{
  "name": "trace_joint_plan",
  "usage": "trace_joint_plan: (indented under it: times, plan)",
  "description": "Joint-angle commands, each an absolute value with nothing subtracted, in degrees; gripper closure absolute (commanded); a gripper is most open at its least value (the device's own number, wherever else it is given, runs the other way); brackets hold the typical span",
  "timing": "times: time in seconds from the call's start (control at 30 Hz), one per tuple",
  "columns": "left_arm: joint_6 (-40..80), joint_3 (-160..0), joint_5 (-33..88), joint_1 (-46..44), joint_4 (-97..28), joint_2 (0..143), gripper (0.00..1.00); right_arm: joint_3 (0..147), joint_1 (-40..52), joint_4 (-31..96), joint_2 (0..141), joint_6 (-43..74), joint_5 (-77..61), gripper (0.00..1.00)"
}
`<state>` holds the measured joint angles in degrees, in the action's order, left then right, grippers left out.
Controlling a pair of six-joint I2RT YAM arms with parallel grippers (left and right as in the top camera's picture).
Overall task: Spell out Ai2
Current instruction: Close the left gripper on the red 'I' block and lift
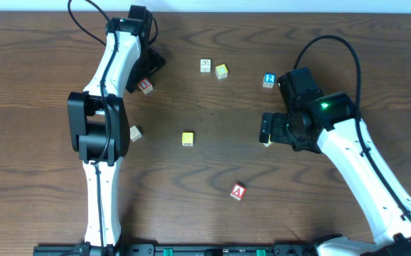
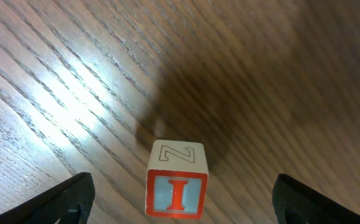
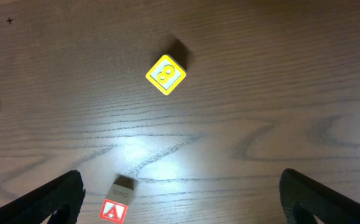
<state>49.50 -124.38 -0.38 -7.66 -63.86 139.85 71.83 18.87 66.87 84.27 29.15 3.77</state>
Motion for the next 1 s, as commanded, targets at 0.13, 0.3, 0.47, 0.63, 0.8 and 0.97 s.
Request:
trace_joint_plan:
  times: [0.13, 0.3, 0.47, 0.63, 0.8, 0.97]
  plan:
    - [50.2, -120.8, -0.6, -7.5, -63.1, 140.3, 0.1, 72.4, 18.8, 67.2, 83.6, 30.0, 4.7, 0.01]
    - [49.7, -120.5, -0.5, -7.5, -62.2, 140.3, 0.34, 72.4, 18.8, 67.4, 83.6, 30.0, 4.7, 0.01]
    - [49.0, -120.5, -0.4, -7.6, -62.3, 140.3, 0.57, 72.4, 18.8, 67.6, 83.6, 30.0, 4.7, 0.01]
    - [48.2, -120.5, -0.4, -7.6, -63.2, 140.3, 0.72, 72.4, 18.8, 67.7, 83.6, 30.0, 4.7, 0.01]
    - [46.0, -120.5, -0.2, -8.2, -63.7, 140.3, 0.76, 72.4, 18.8, 67.7, 83.6, 30.0, 4.7, 0.01]
    - [35.4, -120.5, -0.2, -11.5, -62.5, 140.3, 0.78, 72.4, 18.8, 67.7, 83.6, 29.9, 4.8, 0.01]
